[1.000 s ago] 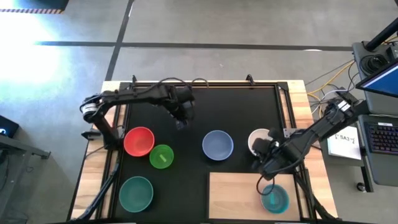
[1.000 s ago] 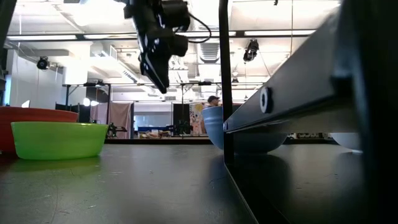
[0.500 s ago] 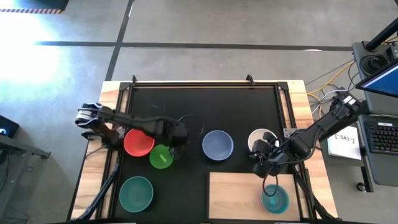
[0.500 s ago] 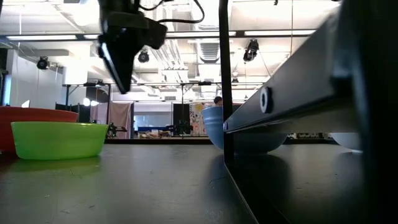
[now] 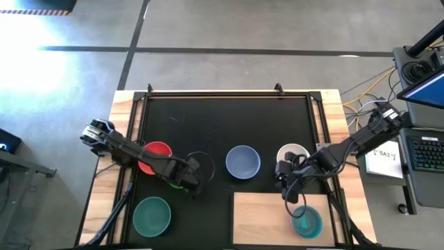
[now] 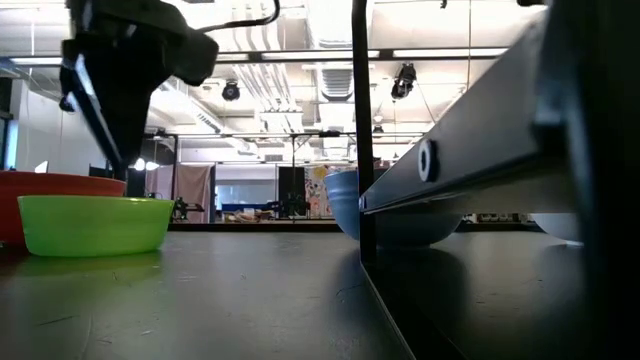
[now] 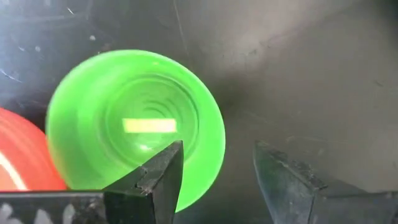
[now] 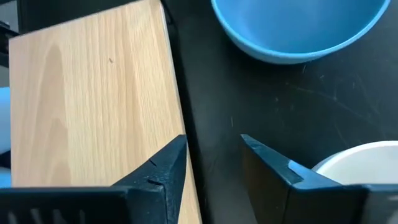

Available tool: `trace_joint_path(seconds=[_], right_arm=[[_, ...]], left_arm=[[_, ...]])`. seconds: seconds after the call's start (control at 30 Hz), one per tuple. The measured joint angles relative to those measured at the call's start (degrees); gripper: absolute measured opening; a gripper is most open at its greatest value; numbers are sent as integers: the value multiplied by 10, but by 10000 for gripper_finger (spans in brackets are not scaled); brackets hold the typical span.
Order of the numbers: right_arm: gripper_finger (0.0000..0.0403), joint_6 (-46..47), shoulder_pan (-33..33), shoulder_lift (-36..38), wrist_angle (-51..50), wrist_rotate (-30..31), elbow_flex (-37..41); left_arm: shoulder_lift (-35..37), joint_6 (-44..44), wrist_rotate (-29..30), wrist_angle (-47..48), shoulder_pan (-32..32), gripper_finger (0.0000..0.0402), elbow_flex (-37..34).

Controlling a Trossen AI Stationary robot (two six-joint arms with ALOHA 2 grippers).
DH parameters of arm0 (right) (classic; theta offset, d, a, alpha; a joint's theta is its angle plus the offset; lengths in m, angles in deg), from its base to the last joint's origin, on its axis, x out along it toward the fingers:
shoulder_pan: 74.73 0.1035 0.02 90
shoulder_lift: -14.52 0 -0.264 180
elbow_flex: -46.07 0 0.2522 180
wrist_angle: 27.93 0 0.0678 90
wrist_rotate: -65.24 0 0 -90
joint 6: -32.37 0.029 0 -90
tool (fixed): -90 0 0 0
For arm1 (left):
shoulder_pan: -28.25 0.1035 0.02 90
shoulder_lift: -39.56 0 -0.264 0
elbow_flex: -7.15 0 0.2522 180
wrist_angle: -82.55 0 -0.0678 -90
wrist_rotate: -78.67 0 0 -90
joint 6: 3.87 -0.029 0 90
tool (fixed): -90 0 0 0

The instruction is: Place and stack bowls onto a shelf

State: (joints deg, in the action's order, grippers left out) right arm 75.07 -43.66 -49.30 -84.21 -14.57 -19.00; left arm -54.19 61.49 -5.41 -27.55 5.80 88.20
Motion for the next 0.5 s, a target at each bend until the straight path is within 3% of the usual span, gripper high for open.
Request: trace_joint_path(seconds=[0.5], right_arm=[[127,12,0,0,0,3,-11]], left_arm=[[-1,29,9,-135,-2,161,-123]])
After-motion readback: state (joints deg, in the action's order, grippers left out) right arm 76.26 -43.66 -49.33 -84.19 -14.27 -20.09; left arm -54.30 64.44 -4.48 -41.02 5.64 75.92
